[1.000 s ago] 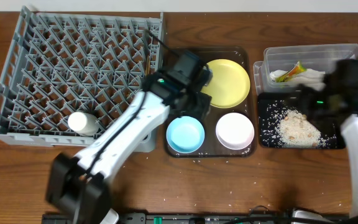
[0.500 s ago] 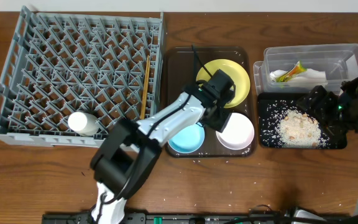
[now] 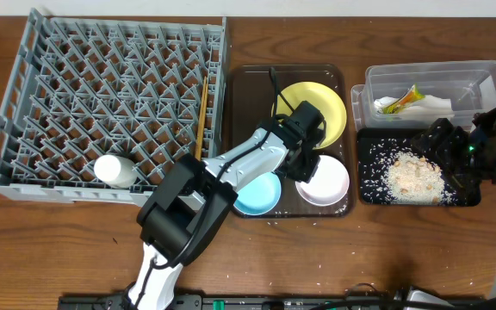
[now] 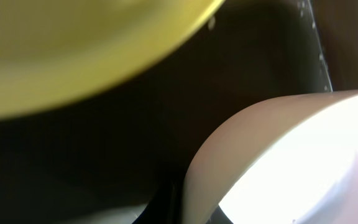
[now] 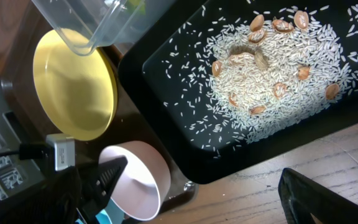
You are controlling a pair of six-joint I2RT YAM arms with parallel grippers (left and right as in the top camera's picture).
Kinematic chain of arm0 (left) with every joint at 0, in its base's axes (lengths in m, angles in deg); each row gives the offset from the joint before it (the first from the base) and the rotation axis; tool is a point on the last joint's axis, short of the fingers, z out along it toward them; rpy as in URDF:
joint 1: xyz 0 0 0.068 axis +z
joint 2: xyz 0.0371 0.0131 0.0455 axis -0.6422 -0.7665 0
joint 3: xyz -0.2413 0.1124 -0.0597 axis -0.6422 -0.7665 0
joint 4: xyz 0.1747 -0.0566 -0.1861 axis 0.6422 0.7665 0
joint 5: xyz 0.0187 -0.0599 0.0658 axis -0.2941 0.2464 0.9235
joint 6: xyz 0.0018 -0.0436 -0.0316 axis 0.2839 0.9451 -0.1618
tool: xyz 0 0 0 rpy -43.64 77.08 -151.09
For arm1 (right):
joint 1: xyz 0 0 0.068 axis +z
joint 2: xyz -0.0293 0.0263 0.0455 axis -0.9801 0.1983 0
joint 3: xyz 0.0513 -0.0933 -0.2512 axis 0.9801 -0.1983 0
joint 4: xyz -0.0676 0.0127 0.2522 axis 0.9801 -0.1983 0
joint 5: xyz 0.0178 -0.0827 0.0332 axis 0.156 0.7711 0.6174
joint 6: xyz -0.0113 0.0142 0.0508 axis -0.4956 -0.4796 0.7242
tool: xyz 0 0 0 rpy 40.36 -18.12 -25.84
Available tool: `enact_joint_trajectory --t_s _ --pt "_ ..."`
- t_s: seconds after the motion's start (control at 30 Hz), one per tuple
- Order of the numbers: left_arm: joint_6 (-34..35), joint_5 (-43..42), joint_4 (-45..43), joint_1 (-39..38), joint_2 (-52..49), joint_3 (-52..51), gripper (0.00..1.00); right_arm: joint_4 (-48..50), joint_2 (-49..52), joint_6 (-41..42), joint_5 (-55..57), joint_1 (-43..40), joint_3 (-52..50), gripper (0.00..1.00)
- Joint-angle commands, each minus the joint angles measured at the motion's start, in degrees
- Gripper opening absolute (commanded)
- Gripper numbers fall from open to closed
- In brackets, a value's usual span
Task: Sort waste into correct bins and load items into the dishwasher
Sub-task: 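Reach the left gripper to the pink bowl and grasp its rim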
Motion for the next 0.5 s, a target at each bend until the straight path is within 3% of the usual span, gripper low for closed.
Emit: enact_joint_trajectory --t_s 0.0,0.1,0.2,0.47 --pt "0.5 -1.8 1.6 0.0 4.8 0.9 0.08 0.0 -1.0 0.6 -0.1 -0.2 0.6 0.99" --pt "0.5 2.1 3.3 0.4 10.6 1.1 0.08 0.0 -1.0 0.6 -0.1 -0.2 0.6 0.99" --pt "0.5 11.6 7.0 1.6 17.2 1.1 0.07 0.0 -1.0 0.6 -0.1 -0.2 0.6 0.99" --pt "-0.3 51.1 18.6 10.3 30.6 1.0 0.07 0.0 -1.0 0.6 -0.1 -0.2 0.6 0.99"
